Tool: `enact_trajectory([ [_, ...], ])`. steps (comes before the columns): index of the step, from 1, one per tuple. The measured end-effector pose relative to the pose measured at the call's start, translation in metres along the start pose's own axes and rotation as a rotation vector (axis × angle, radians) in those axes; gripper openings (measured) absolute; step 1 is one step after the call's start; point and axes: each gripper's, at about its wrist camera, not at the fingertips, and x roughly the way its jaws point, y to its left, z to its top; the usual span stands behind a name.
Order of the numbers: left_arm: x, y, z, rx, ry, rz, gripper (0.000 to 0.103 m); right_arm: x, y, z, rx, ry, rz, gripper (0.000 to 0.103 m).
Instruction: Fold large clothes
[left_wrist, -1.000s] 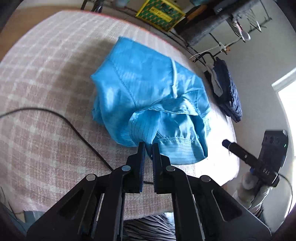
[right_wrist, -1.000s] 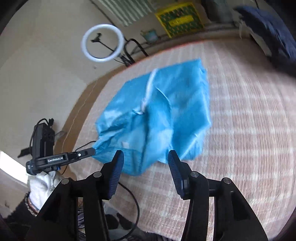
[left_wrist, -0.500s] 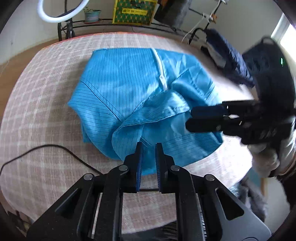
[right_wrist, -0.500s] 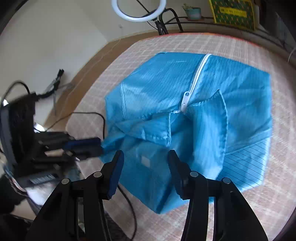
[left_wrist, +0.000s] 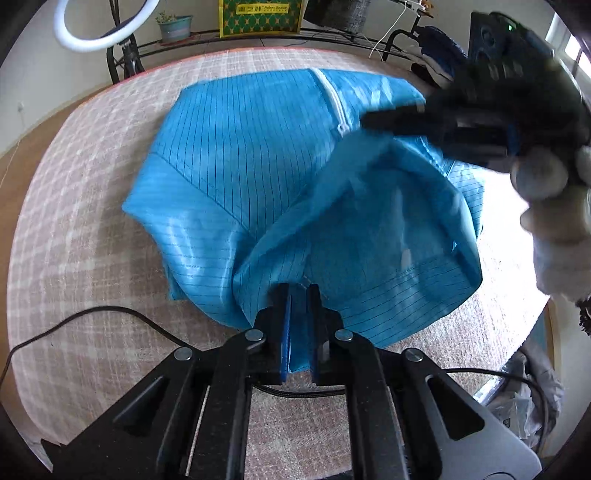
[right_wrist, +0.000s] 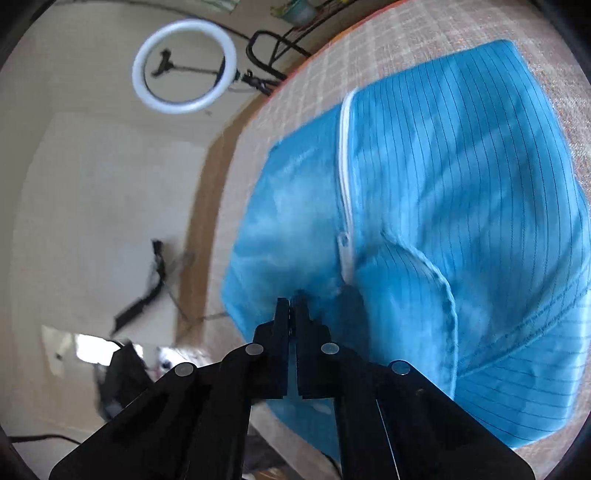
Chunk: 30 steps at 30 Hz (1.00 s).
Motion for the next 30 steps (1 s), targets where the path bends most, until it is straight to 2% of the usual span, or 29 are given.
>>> enact_trajectory([
  [4,0.002,0.008,0.0,-0.036,0.008,-0.029,0.006,0.012,0.006,0.013,-0.028,-0.052,-0.022,0.0],
  [6,-0.001,0.012,0.004,-0.06,0.001,-0.052,0.006,0.023,0.011,0.013,-0.095,-0.055,-0.109,0.0],
  [8,-0.007,0.014,0.006,-0.077,-0.015,-0.063,0.006,0.011,0.017,0.011,-0.147,-0.053,-0.09,0.005],
  [10,-0.015,0.014,0.009,-0.077,-0.043,-0.065,0.006,-0.002,0.022,0.005,-0.179,-0.015,-0.096,0.007],
  [11,-0.017,0.014,0.01,-0.077,-0.051,-0.065,0.006,-0.01,0.023,0.0,-0.19,0.013,-0.102,0.022],
  [12,-0.018,0.016,0.009,-0.081,-0.052,-0.068,0.006,-0.021,0.021,-0.004,-0.187,0.034,-0.107,0.041],
  [13,-0.018,0.016,0.009,-0.083,-0.05,-0.071,0.006,-0.028,0.022,-0.008,-0.184,0.04,-0.121,0.047],
  [15,-0.016,0.018,0.008,-0.086,-0.041,-0.068,0.006,-0.035,0.022,-0.016,-0.192,0.066,-0.188,0.05],
  [16,-0.016,0.019,0.008,-0.088,-0.04,-0.072,0.006,-0.034,0.021,-0.019,-0.191,0.078,-0.202,0.05],
  [19,-0.019,0.012,0.008,-0.08,-0.053,-0.074,0.006,-0.023,0.011,-0.022,-0.142,0.14,-0.169,0.049],
  [20,-0.018,0.01,0.008,-0.067,-0.061,-0.074,0.006,-0.016,0.008,-0.024,-0.129,0.159,-0.158,0.037],
  [21,-0.014,0.009,0.01,-0.06,-0.06,-0.067,0.006,-0.011,0.004,-0.023,-0.119,0.177,-0.145,0.012],
  [22,-0.012,0.008,0.01,-0.057,-0.055,-0.061,0.006,-0.004,0.001,-0.023,-0.095,0.201,-0.117,0.003],
  [25,0.004,0.009,0.009,-0.072,-0.004,-0.06,0.006,0.004,0.001,-0.014,-0.027,0.154,-0.04,0.001],
  [27,0.011,0.01,0.006,-0.077,0.016,-0.063,0.006,0.0,0.003,-0.003,0.007,0.088,-0.008,0.001],
  [30,0.015,0.01,0.006,-0.068,0.026,-0.066,0.006,0.006,-0.002,0.012,0.073,0.046,0.018,0.001],
])
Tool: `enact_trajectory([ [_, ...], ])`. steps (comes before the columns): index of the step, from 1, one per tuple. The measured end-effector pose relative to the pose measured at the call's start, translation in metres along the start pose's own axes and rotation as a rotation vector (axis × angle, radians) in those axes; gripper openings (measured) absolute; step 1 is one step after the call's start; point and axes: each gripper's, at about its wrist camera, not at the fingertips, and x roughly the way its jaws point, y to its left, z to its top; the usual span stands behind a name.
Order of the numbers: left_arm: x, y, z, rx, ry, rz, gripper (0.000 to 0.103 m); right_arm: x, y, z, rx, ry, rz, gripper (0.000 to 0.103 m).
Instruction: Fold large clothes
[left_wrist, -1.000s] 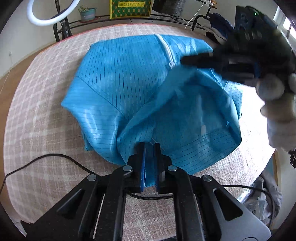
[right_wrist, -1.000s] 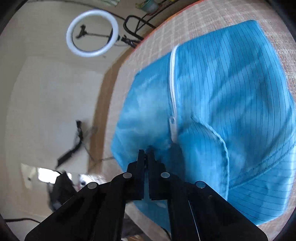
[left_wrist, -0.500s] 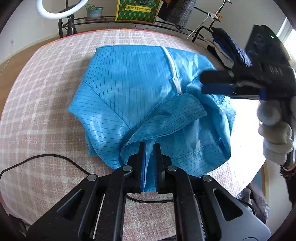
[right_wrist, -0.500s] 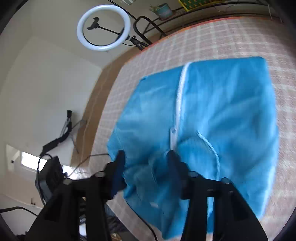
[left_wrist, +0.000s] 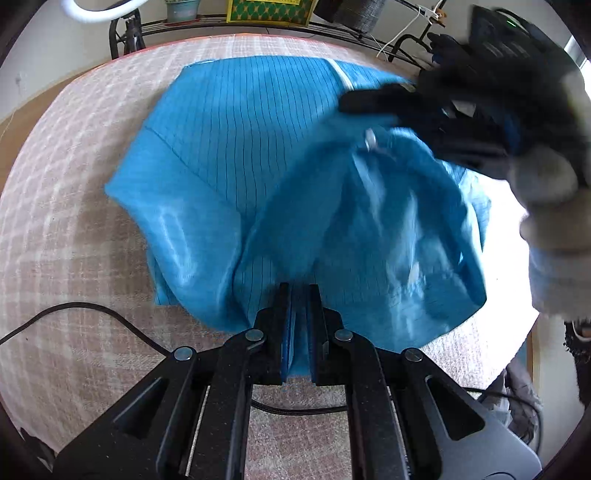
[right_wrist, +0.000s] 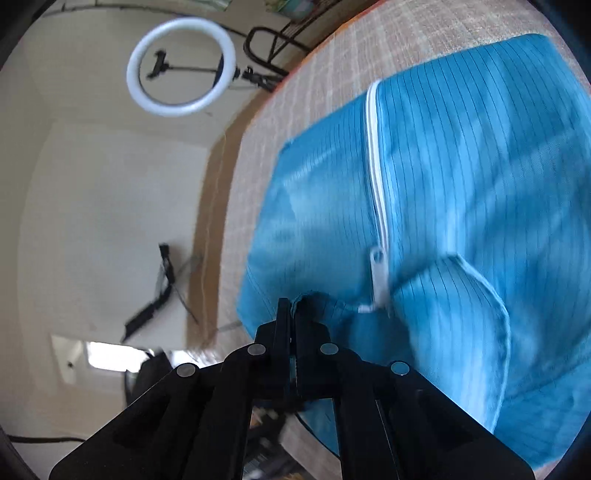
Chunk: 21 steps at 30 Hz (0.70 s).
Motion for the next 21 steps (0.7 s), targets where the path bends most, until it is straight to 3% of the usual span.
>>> enact_trajectory([
  [3,0.003,-0.002,0.001,0.005,0.022,-0.003,0.006,0.018,-0.008,0.008,0.03,0.001,-0.047,0.003],
  [7,-0.006,-0.002,0.008,0.007,0.005,-0.033,0.006,0.023,-0.026,0.013,0.137,0.02,0.008,0.009],
  [10,-0.016,-0.006,0.022,0.015,-0.043,-0.047,0.006,-0.009,-0.019,0.011,0.085,-0.06,0.044,0.04],
  [11,-0.018,-0.007,0.026,0.014,-0.052,-0.05,0.006,-0.023,-0.016,0.01,0.066,-0.096,0.053,0.046],
  [13,-0.018,-0.005,0.043,-0.005,-0.064,-0.069,0.006,-0.047,-0.008,0.004,0.018,-0.139,0.047,0.046],
  [15,-0.018,-0.005,0.058,-0.015,-0.093,-0.069,0.006,-0.065,0.001,-0.011,-0.059,-0.168,-0.008,0.046],
  [18,-0.012,-0.003,0.078,-0.014,-0.125,-0.072,0.006,-0.08,0.004,-0.041,-0.172,-0.183,-0.171,0.043],
  [21,0.009,0.005,0.093,-0.015,-0.104,-0.057,0.006,-0.079,-0.014,-0.069,-0.236,-0.161,-0.31,0.043],
])
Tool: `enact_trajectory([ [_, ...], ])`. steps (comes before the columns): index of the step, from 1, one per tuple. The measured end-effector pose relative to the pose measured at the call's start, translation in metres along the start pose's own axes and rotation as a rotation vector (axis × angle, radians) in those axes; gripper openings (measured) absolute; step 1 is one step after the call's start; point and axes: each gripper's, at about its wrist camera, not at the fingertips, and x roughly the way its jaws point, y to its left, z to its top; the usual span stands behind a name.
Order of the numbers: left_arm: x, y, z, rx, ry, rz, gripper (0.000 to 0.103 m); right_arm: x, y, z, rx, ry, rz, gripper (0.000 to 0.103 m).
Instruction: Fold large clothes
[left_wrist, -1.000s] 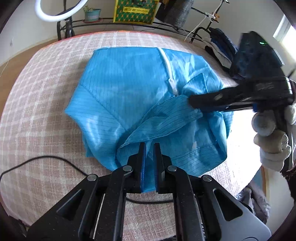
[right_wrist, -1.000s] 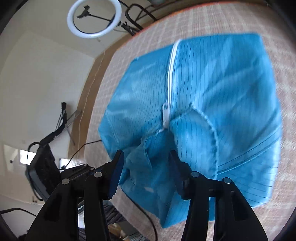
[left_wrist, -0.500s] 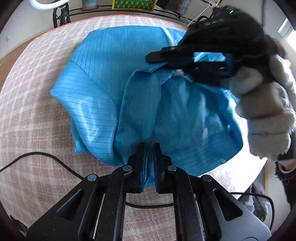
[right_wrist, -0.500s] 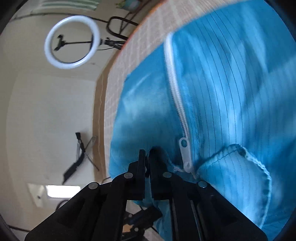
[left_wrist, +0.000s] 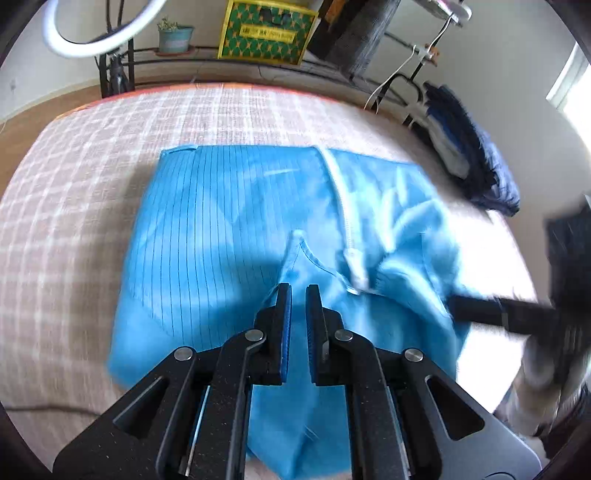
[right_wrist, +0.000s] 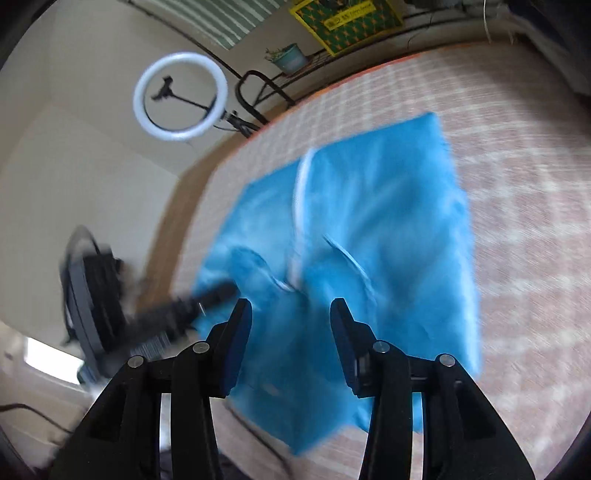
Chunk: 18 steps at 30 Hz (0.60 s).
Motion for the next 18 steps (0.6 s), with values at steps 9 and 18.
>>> enact_trajectory([
  [9,-0.021,0.039,-0.004,-0.113,-0.022,-0.012,0.006,-0.016,-0.002,-0.034,-0.11,0.047,-0.038,0.031],
  [18,-0.037,0.013,-0.029,-0.056,0.002,-0.056,0.006,0.001,0.024,0.042,-0.227,-0.09,-0.006,0.031],
])
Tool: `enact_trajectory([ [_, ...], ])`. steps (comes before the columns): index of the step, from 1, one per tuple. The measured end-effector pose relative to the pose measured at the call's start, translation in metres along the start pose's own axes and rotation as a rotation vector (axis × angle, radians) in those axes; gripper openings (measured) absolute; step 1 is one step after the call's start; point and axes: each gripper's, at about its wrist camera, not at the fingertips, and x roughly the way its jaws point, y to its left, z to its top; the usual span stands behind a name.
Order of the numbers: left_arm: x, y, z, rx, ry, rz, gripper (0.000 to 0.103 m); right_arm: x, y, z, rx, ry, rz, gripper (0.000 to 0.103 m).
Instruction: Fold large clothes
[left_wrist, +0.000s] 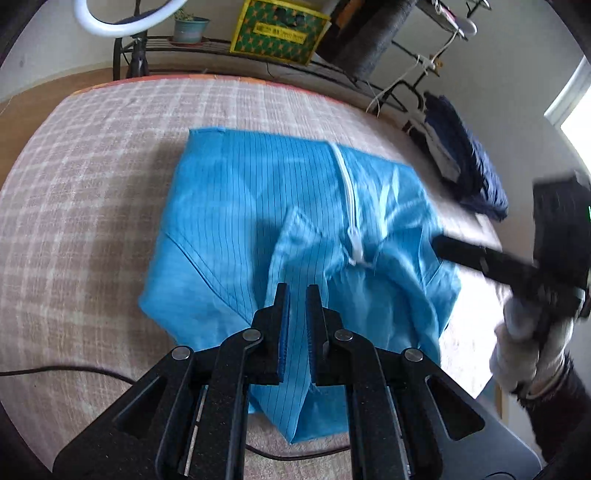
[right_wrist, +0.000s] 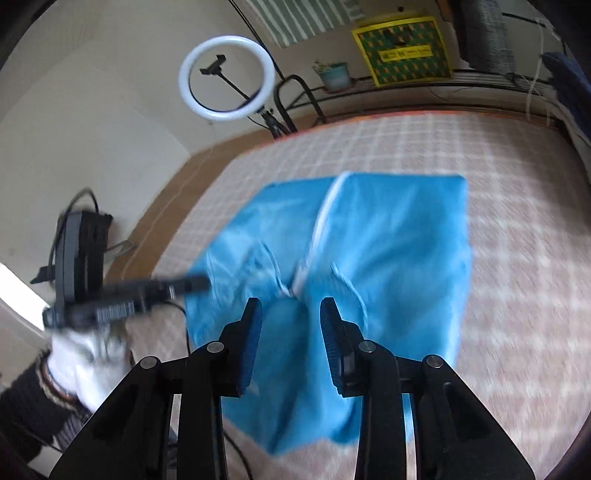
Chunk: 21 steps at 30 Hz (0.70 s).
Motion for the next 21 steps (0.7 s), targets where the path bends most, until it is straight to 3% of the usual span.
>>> enact_trajectory([
  [5,0.0,0.0,-0.013,0.019,0.012,0.044,0.006,0.034,-0.023,0.016,0.051,0.11,-0.195,0.031],
  [7,-0.006,0.004,-0.016,0.012,0.007,0.072,0.006,0.018,-0.029,0.013,0.071,0.096,-0.226,0.031],
  [9,-0.011,0.01,-0.022,-0.012,0.014,0.076,0.01,-0.006,-0.03,0.006,0.101,0.057,-0.211,0.031],
  [12,-0.015,0.015,-0.039,-0.06,0.047,0.064,0.04,-0.041,-0.02,-0.015,0.131,0.057,-0.161,0.04],
  [13,-0.015,0.016,-0.047,-0.085,0.066,0.047,0.044,-0.048,-0.014,-0.025,0.141,0.074,-0.145,0.04],
  [17,-0.005,0.019,-0.071,-0.214,0.171,-0.027,0.045,-0.047,-0.001,-0.065,0.234,0.184,-0.022,0.044],
  [21,0.006,0.016,-0.082,-0.256,0.202,0.022,0.045,-0.027,-0.003,-0.08,0.315,0.239,-0.023,0.044],
])
